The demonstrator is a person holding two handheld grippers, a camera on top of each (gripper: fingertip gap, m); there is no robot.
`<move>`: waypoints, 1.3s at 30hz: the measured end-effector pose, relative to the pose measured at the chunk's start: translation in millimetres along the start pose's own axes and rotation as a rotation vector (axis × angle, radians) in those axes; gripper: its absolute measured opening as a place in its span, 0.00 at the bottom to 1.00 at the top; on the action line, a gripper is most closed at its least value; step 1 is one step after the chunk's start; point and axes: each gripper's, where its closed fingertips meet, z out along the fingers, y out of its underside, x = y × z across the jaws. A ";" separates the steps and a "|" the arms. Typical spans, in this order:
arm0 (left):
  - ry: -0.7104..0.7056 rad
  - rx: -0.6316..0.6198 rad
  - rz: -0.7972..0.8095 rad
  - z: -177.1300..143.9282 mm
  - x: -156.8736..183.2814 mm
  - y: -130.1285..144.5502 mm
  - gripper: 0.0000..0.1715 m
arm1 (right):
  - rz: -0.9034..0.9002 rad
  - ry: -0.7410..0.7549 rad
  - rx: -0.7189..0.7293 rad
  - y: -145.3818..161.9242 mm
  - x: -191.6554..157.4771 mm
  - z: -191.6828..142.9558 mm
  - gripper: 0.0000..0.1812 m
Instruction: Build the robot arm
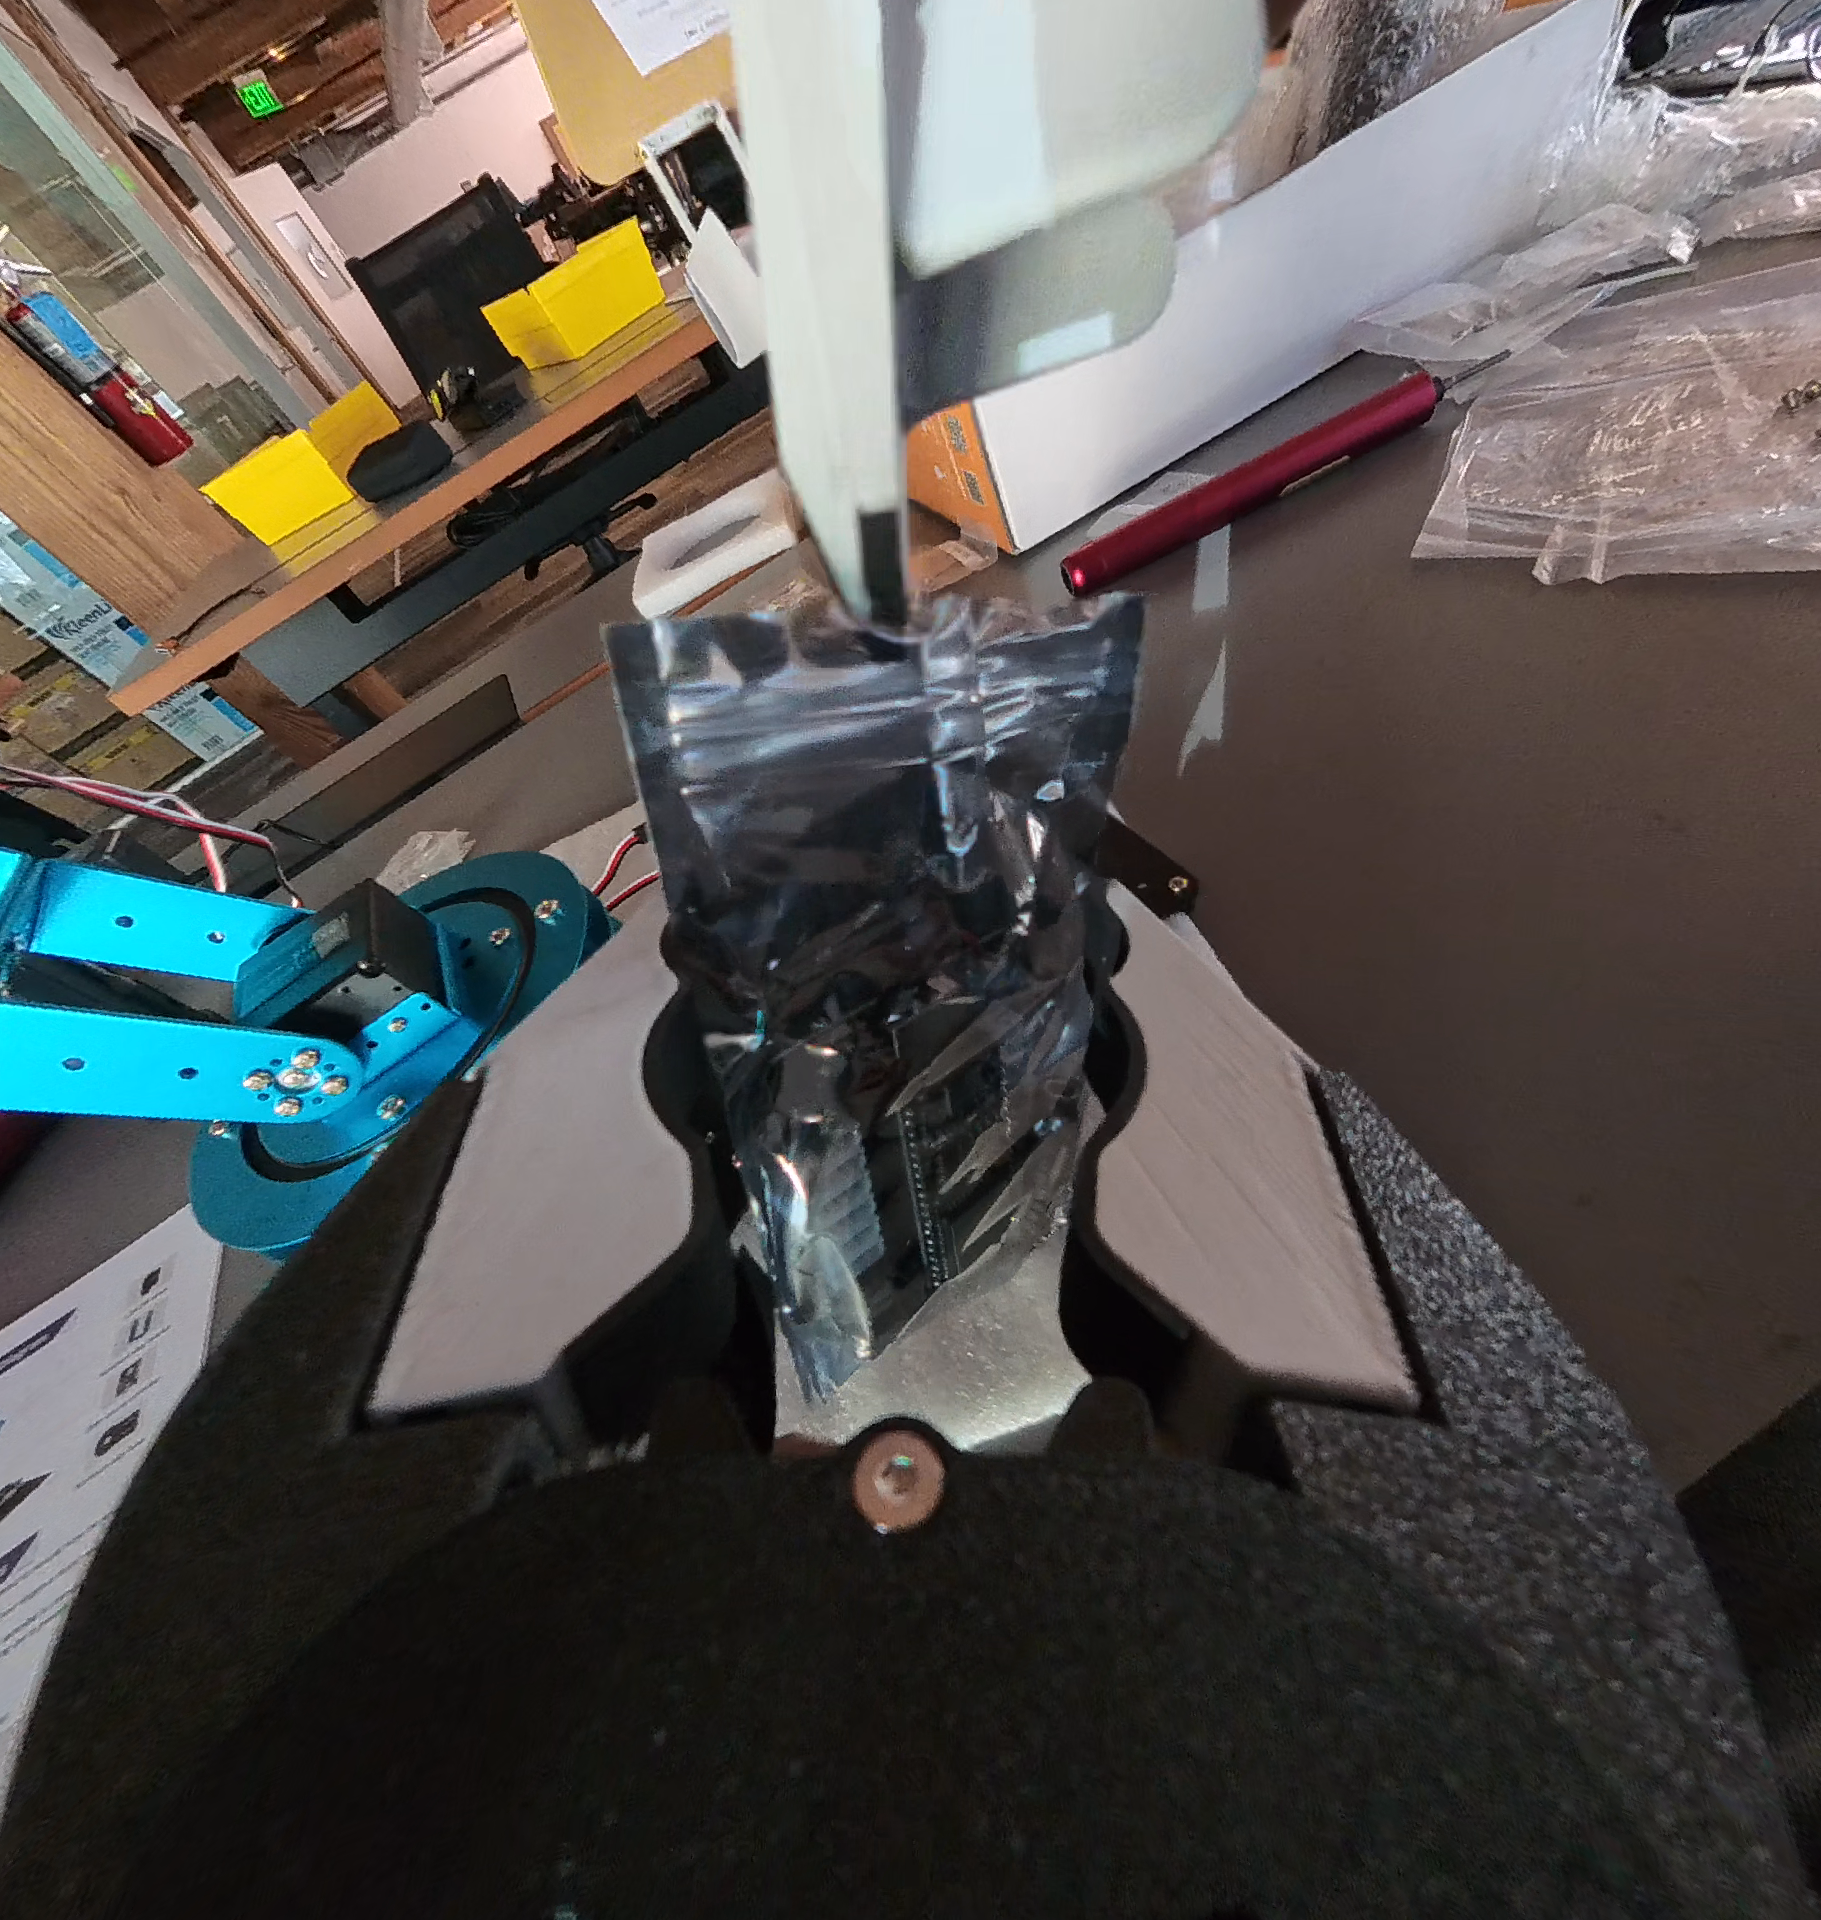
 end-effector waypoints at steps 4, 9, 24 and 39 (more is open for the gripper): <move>-0.018 -0.016 0.027 0.0 -0.9 4.0 0.42 | 0.081 -0.089 0.052 -10.7 1.6 1.9 0.05; 0.018 -0.042 0.018 3.5 10.4 7.8 0.38 | 0.143 0.045 0.069 -10.0 37.0 5.2 0.12; 0.162 -0.097 0.039 -25.7 22.9 31.3 0.31 | -0.567 0.276 -0.098 -0.8 16.0 38.4 0.06; 0.623 -0.048 0.058 -51.2 17.4 30.1 0.09 | -1.233 0.204 0.176 3.1 -19.0 31.2 0.00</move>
